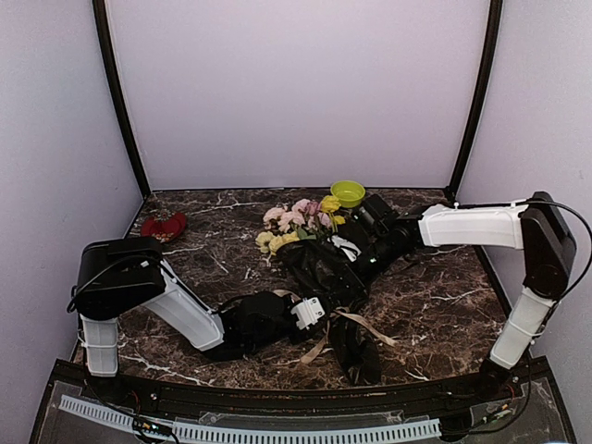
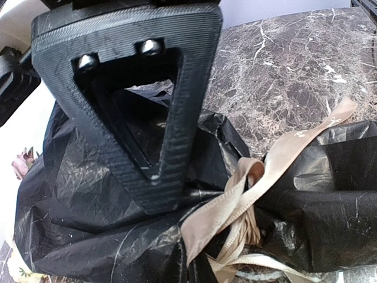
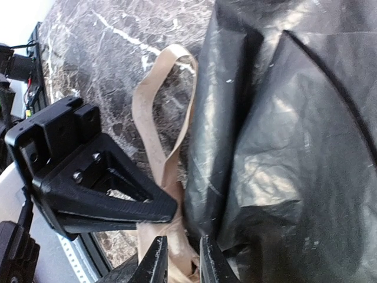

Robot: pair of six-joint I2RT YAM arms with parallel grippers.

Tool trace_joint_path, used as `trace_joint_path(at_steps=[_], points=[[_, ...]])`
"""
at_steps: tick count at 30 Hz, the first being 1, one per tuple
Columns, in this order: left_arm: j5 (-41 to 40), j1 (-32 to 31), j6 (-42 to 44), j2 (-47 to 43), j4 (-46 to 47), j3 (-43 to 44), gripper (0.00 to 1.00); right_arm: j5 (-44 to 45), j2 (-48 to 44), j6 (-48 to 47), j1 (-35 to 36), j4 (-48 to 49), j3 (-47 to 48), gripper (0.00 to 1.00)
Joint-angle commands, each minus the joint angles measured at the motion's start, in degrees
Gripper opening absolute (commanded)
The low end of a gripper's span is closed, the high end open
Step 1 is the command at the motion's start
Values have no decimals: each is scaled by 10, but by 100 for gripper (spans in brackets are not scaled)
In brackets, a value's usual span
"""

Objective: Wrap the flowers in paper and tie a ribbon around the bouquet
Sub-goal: Cross the half-tied ribbon over the folded bouquet.

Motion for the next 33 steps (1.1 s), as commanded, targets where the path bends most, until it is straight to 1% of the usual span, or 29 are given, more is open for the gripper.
trace_joint_path(at_steps=[1, 6, 10, 14, 19, 28, 33], points=[[-1, 1, -2, -1, 24, 0, 0, 35, 17, -5, -3, -13, 18, 19], [-2, 1, -3, -1, 33, -5, 0, 35, 28, -23, -3, -23, 13, 18], [-2, 2, -3, -1, 32, -4, 0, -1, 28, -37, 0, -21, 9, 18], [0, 1, -3, -1, 30, -4, 0, -50, 22, -42, 2, -6, -1, 21], [1, 1, -4, 0, 26, -2, 0, -71, 18, -41, 3, 5, -23, 24], [2, 1, -6, 0, 25, -2, 0, -63, 22, -32, 3, 19, -30, 24], [1, 1, -7, 0, 25, -2, 0, -30, 33, -17, 3, 31, -21, 28]])
